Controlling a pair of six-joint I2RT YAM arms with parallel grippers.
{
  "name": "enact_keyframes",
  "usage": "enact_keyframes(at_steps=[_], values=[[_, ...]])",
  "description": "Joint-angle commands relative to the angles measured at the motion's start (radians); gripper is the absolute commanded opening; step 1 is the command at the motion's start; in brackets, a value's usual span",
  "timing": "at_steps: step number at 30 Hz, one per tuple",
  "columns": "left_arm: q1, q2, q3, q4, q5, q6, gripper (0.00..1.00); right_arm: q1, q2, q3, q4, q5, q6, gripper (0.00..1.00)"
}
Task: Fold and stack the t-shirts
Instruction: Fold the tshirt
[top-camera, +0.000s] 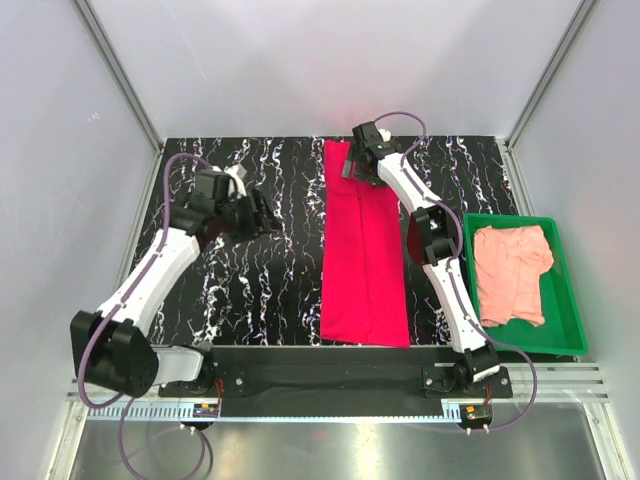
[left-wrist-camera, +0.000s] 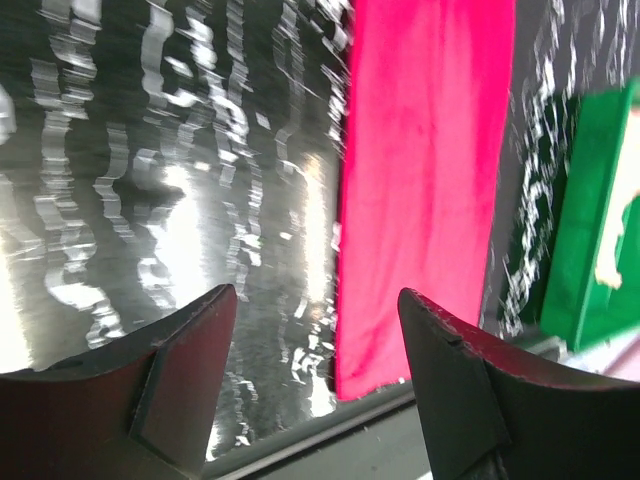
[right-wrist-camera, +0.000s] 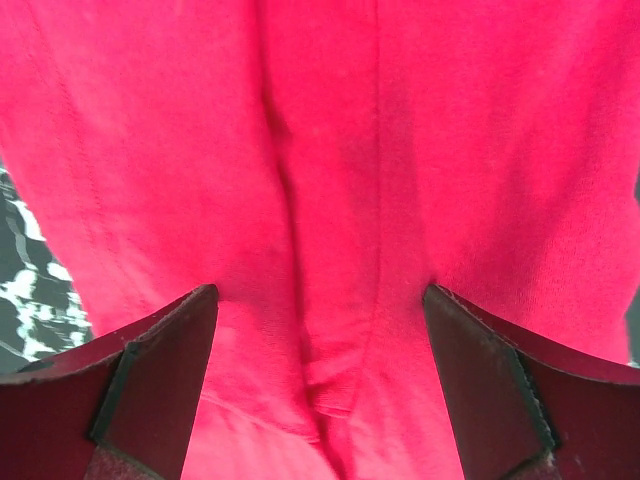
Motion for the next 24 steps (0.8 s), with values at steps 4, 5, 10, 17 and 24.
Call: enact_keyframes(at_steps=[4,5,10,17,24], values=[[-0.108,0.051,-0.114,0.163,0.115,-0.079,0.67,0.011,0.069,0.069,-0.053,-0.117,0.165,0.91],[-0.137,0.053,-0.130,0.181,0.116,-0.093,0.67,0.011,0.063,0.067,-0.048,-0.141,0.163,0.91],[-0.225,0.063,-0.255,0.270,0.151,-0.152,0.66,0.010,-0.052,0.029,-0.051,-0.154,0.048,0.96],[-0.297,0.086,-0.386,0.363,0.225,-0.219,0.67,-0.019,-0.268,-0.039,-0.155,-0.158,-0.116,1.00],[-0.319,0.112,-0.426,0.387,0.283,-0.265,0.64,-0.032,-0.723,-0.680,-0.145,-0.221,-0.174,1.00]])
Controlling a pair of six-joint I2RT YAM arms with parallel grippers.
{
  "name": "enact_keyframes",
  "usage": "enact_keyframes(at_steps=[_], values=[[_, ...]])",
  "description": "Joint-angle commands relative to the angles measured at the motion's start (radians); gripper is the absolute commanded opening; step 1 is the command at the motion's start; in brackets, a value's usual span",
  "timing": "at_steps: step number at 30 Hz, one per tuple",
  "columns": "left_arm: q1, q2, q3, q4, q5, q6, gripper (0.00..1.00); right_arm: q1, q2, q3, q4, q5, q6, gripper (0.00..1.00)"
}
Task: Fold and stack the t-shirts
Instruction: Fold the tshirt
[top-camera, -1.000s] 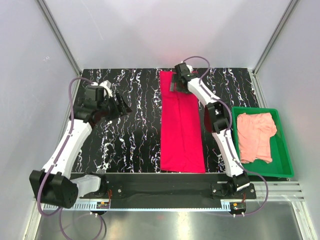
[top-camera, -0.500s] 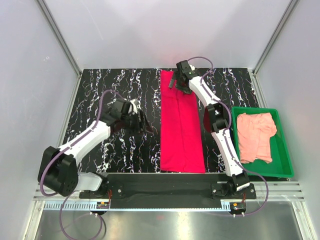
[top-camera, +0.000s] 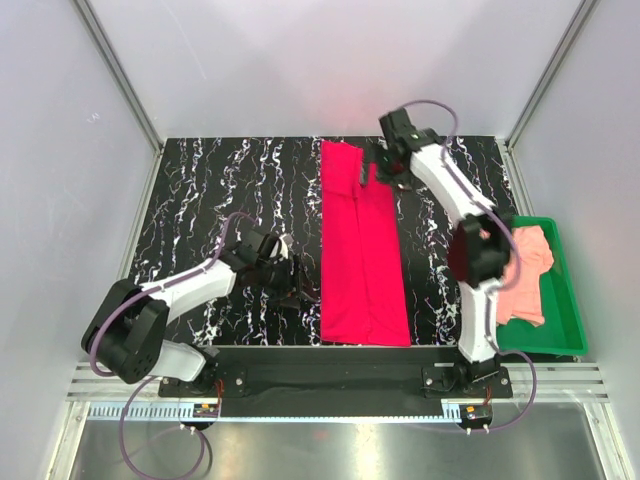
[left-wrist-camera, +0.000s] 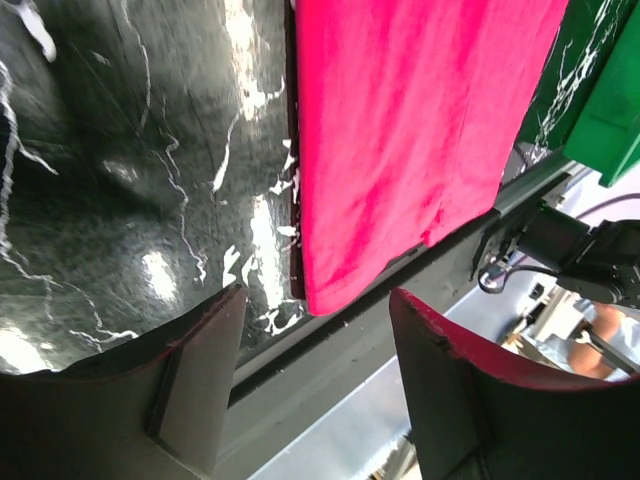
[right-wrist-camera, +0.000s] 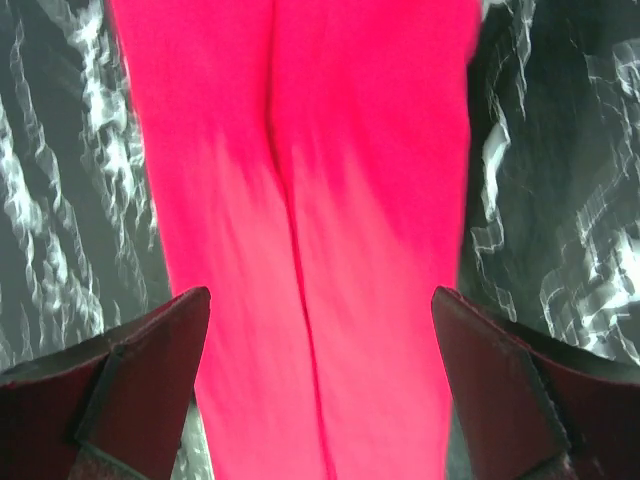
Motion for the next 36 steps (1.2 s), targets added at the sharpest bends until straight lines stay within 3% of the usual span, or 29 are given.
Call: enact_keyframes(at_steps=[1,6,10,15,19,27,36], values=[[-0.014,-0.004,0.000,0.062,0.058,-0.044,0.64,-0.012,-0.329,-0.401,0.035,-0.083,-0.042,1.00],[-0.038,0.009,-0.030,0.085,0.064,-0.111,0.60,-0.024,-0.655,-0.886,0.119,-0.151,0.027,0.86],[-0.072,0.027,-0.079,0.126,0.078,-0.157,0.59,-0.024,-0.806,-1.110,0.155,-0.259,0.119,0.70],[-0.087,0.047,-0.101,0.100,0.067,-0.159,0.59,-0.024,-0.962,-1.340,0.201,-0.332,0.216,0.63],[-0.123,0.065,-0.096,0.099,0.058,-0.154,0.57,-0.024,-1.016,-1.431,0.188,-0.371,0.254,0.56],[-0.156,0.131,-0.113,0.164,0.070,-0.194,0.57,-0.024,-1.098,-1.517,0.101,-0.316,0.273,0.67],[-0.189,0.142,-0.092,0.123,-0.017,-0.226,0.52,-0.024,-1.119,-1.569,0.118,-0.283,0.350,0.63]])
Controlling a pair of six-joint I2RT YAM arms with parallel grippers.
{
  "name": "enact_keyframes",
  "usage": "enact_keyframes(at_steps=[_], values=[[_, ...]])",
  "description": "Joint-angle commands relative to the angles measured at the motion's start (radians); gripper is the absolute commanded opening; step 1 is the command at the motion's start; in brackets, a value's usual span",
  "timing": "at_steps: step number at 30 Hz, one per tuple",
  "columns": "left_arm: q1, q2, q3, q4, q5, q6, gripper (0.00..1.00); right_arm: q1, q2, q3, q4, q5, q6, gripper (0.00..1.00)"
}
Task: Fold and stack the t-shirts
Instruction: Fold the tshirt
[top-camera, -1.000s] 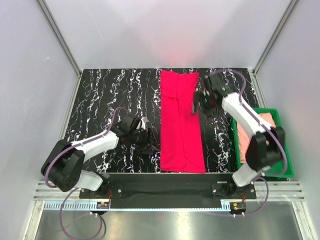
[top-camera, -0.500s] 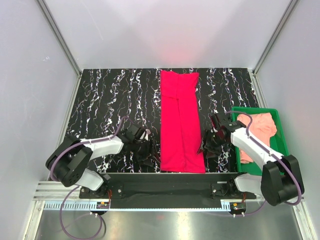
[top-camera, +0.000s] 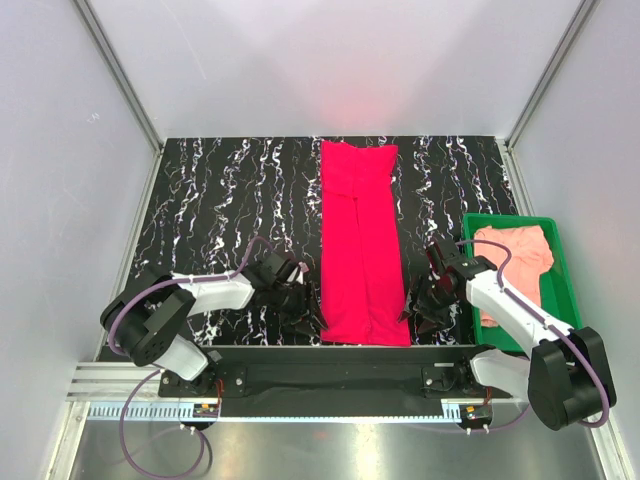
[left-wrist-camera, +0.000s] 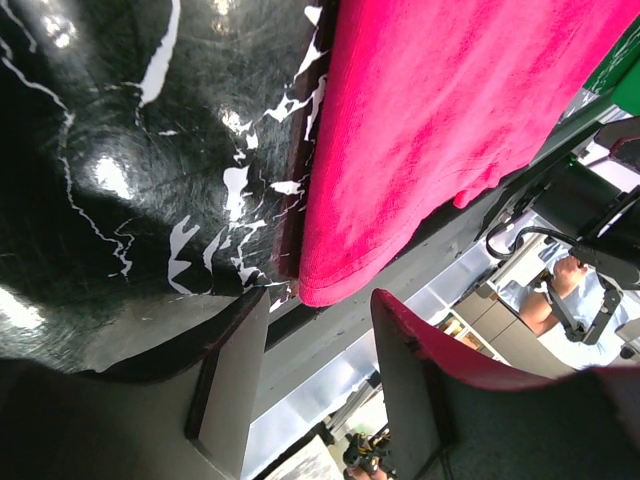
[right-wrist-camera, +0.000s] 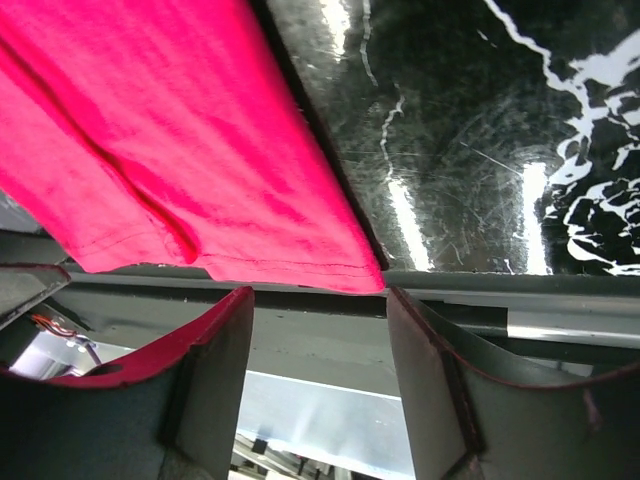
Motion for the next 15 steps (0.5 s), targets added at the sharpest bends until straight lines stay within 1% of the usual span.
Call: enact_keyframes(at_steps=[1,6,10,11,13,14,15], values=[[-0.017,0.017,0.006,-0.026,-0.080,-0.014,0.52,-0.003,-0.019,-0.012,0.015,0.036,0.054,0.62],[-0.038,0.051,-0.006,0.003,-0.082,-0.042,0.49,-0.002,0.001,-0.023,0.026,0.047,0.072,0.62],[-0.042,0.078,-0.032,0.053,-0.071,-0.066,0.40,-0.003,-0.006,-0.049,0.030,0.046,0.090,0.62],[-0.042,0.081,-0.034,0.057,-0.071,-0.066,0.33,-0.002,-0.008,-0.069,0.038,0.044,0.098,0.62],[-0.042,0.083,-0.040,0.056,-0.077,-0.062,0.24,-0.003,-0.008,-0.089,0.053,0.030,0.103,0.62],[-0.042,0.080,-0.044,0.056,-0.079,-0.060,0.15,-0.002,-0.019,-0.101,0.055,0.029,0.104,0.62],[-0.042,0.068,-0.047,0.051,-0.086,-0.056,0.12,-0.003,-0.028,-0.103,0.052,0.041,0.104,0.63]])
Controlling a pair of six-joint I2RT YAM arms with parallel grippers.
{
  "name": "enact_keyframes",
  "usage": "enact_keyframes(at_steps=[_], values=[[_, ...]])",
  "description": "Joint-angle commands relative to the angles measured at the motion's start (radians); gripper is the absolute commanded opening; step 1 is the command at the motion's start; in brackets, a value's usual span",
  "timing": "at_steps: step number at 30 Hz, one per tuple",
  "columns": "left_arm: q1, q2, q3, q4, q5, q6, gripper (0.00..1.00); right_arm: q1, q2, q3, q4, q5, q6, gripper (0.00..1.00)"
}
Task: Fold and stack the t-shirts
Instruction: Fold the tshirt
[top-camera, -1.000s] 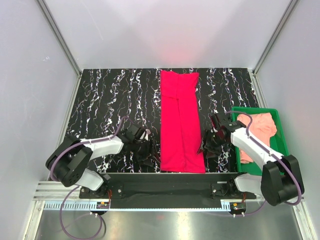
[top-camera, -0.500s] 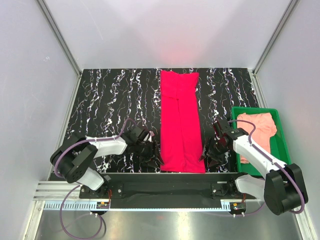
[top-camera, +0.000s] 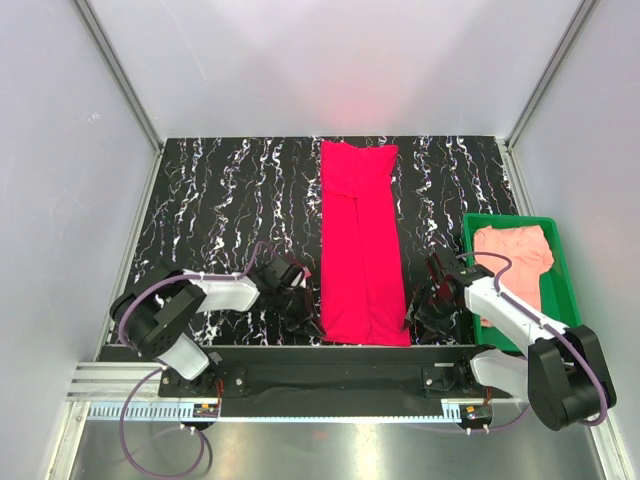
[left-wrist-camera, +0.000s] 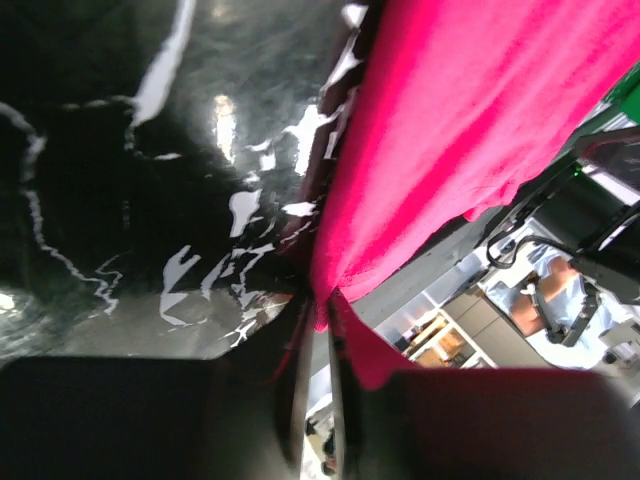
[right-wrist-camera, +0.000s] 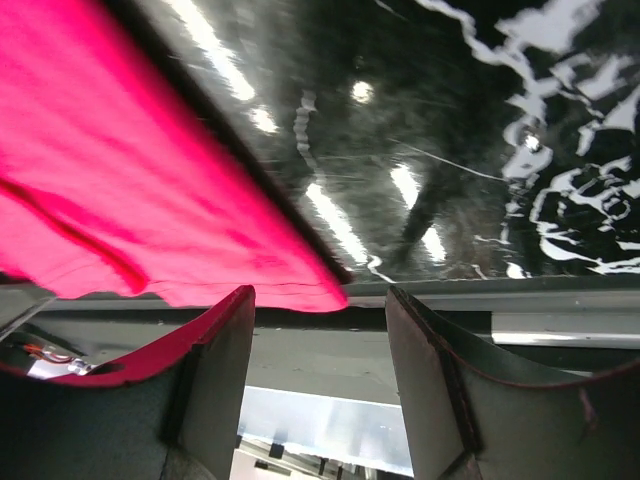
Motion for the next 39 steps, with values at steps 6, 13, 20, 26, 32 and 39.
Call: enact_keyframes(at_steps=[6,13,20,26,32,39], values=[[-0.006,-0.022,-0.065,-0.036,-0.098,0.035,0.00,-0.002,-0.035,-0.021,0.018,0.001,0.025,0.60],[-0.003,-0.078,-0.101,-0.045,-0.118,0.038,0.00,0.001,0.035,-0.004,0.039,-0.054,-0.013,0.58],[0.002,-0.097,-0.094,-0.051,-0.113,0.053,0.00,0.047,0.083,0.016,0.044,-0.071,-0.023,0.58],[0.002,-0.094,-0.108,-0.024,-0.096,0.046,0.00,0.055,0.094,0.020,0.045,-0.067,-0.015,0.56],[0.002,-0.105,-0.108,-0.015,-0.091,0.044,0.00,0.058,0.103,0.002,0.099,-0.096,0.000,0.40],[0.002,-0.112,-0.114,-0.013,-0.084,0.046,0.00,0.082,0.097,-0.021,0.136,-0.082,0.045,0.41]])
